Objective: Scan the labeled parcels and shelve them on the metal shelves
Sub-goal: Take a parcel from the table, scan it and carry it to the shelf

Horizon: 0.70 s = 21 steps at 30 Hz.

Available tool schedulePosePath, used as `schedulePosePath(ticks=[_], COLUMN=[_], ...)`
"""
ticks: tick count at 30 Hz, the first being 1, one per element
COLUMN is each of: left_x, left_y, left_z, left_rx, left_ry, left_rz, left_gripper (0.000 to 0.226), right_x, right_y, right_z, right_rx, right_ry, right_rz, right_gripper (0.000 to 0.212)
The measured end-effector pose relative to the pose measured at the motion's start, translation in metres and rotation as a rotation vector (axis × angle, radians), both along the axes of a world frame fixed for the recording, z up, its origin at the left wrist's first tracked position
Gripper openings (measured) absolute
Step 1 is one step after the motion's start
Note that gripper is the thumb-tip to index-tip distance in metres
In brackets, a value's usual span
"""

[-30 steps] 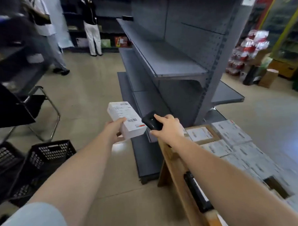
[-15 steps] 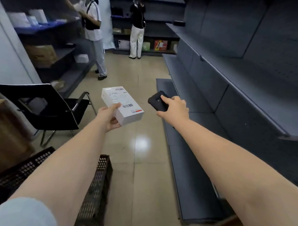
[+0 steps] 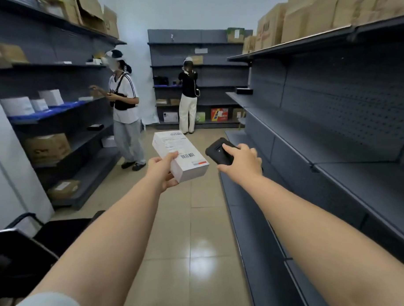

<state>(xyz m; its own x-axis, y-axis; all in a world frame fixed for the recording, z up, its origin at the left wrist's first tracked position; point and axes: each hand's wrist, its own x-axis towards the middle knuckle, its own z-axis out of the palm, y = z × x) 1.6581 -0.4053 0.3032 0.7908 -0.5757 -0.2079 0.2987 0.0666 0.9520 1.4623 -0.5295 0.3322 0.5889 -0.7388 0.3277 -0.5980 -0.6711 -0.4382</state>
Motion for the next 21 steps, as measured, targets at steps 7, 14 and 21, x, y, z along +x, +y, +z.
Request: schedulePosePath(ticks=[7,14,21], left_x=[0.149,0.328,0.464], left_y=[-0.135,-0.303,-0.494], left_z=[-0.001,0.02,0.075], left_rx=[-0.009,0.117,0.069], left_ry=[-0.003,0.019,-0.053], left_rz=[-0.088,-0.169,-0.244], left_gripper=[0.067,0.057,0.05], right_x=[0.156,0.324,0.464], right_y=[-0.14,-0.296,-0.458], right_z=[0.008,0.024,0.058], right_rx=[-0.027,-0.103,-0.116], right_ry=[0.01,0.05,0.043], right_rz=[-0.063,-0.132,-0.199], right_gripper=[0.063,0.067,0.067])
